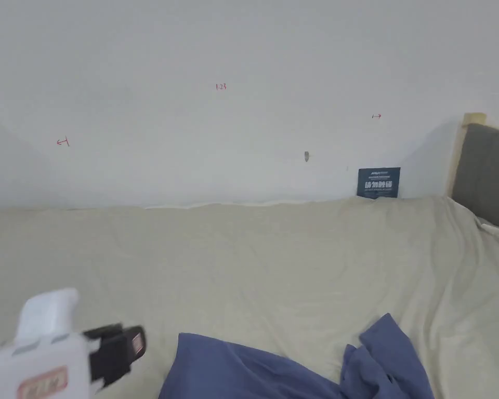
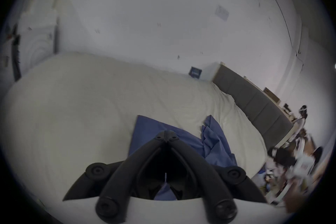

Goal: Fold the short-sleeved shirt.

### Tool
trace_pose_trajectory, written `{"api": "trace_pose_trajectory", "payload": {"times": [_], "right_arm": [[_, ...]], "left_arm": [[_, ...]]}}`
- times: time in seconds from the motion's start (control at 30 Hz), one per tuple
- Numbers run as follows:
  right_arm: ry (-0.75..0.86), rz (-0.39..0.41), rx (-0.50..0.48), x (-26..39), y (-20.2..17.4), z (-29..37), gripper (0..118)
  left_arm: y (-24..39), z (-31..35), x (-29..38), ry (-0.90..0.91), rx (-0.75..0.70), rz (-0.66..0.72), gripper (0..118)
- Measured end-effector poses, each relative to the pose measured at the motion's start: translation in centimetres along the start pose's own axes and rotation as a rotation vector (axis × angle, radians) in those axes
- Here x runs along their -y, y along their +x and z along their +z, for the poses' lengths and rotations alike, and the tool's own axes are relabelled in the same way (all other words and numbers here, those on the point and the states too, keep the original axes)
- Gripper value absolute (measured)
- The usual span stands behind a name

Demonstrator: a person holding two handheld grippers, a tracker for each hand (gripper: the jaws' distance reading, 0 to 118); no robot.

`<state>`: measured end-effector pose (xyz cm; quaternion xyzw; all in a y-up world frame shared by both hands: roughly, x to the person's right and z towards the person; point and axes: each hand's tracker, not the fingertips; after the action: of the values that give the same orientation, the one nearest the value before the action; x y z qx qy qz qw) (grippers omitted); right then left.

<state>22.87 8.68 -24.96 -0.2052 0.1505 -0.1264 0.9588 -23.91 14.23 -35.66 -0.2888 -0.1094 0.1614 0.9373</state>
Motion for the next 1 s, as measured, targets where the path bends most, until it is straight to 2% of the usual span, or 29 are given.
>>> {"api": "trace_pose_trajectory", "payload": {"times": [0.1, 0.17, 0.2, 0.23, 0.27, 0.3, 0.4, 0.5, 0.57, 0.67, 0.7, 0.73, 0.77, 0.8, 0.83, 0.87, 1.0], "right_arm": [[-0.014, 0.006, -0.030, 0.7, 0.2, -2.6, 0], [-0.040, 0.022, -0.026, 1.3, 0.5, -4.6, 0], [-0.054, 0.025, -0.026, 1.6, 0.6, -5.4, 0], [-0.075, 0.015, -0.033, 1.8, 0.9, -6.1, 0], [-0.093, -0.008, -0.045, 2.0, 1.1, -6.7, 0], [-0.106, -0.038, -0.067, 2.2, 1.3, -7.2, 0], [-0.145, -0.097, -0.094, 2.9, 2.3, -8.9, 0], [-0.162, -0.124, -0.105, 3.2, 3.0, -10.2, 0], [-0.161, -0.115, -0.102, 3.3, 2.9, -10.6, 0], [-0.159, -0.080, -0.081, 3.2, 3.1, -10.9, 0], [-0.159, -0.077, -0.078, 3.2, 3.0, -10.9, 0], [-0.160, -0.077, -0.079, 3.2, 3.1, -11.0, 0], [-0.161, -0.079, -0.082, 3.3, 3.2, -11.1, 0], [-0.162, -0.081, -0.084, 3.3, 3.1, -11.1, 0], [-0.164, -0.083, -0.083, 3.4, 3.0, -11.2, 0], [-0.164, -0.083, -0.081, 3.3, 3.0, -11.3, 0], [-0.065, -0.048, -0.058, 1.4, 3.4, -10.9, 0]], "left_arm": [[-3.3, -10.4, -3.6, -0.235, -0.036, 0.090, 0], [-4.8, -15.8, -4.8, -0.305, -0.113, 0.041, 4], [-5.5, -17.6, -5.4, -0.335, -0.143, -0.008, 38], [-5.8, -19.6, -5.9, -0.354, -0.180, -0.039, 80], [-6.0, -21.4, -6.2, -0.374, -0.194, -0.062, 111], [-6.2, -23.2, -6.3, -0.417, -0.209, -0.086, 118], [-5.6, -26.3, -5.4, -0.548, -0.191, -0.071, 118], [-5.2, -28.6, -3.5, -0.644, -0.259, -0.097, 118], [-4.8, -29.8, -2.9, -0.641, -0.279, -0.161, 118], [-5.8, -31.2, -2.5, -0.667, -0.245, -0.134, 118], [-5.2, -30.7, -2.0, -0.634, -0.208, -0.108, 98], [-4.2, -30.6, -1.6, -0.618, -0.276, -0.148, 68], [-3.2, -30.0, -1.4, -0.582, -0.400, -0.275, 51], [-2.8, -29.8, -1.2, -0.589, -0.330, -0.301, 32], [-2.7, -30.0, -0.9, -0.610, -0.260, -0.281, 19], [-2.5, -30.0, -0.6, -0.640, -0.242, -0.269, 13], [-1.5, -29.2, 0.1, -0.622, -0.275, -0.299, 10]]}}
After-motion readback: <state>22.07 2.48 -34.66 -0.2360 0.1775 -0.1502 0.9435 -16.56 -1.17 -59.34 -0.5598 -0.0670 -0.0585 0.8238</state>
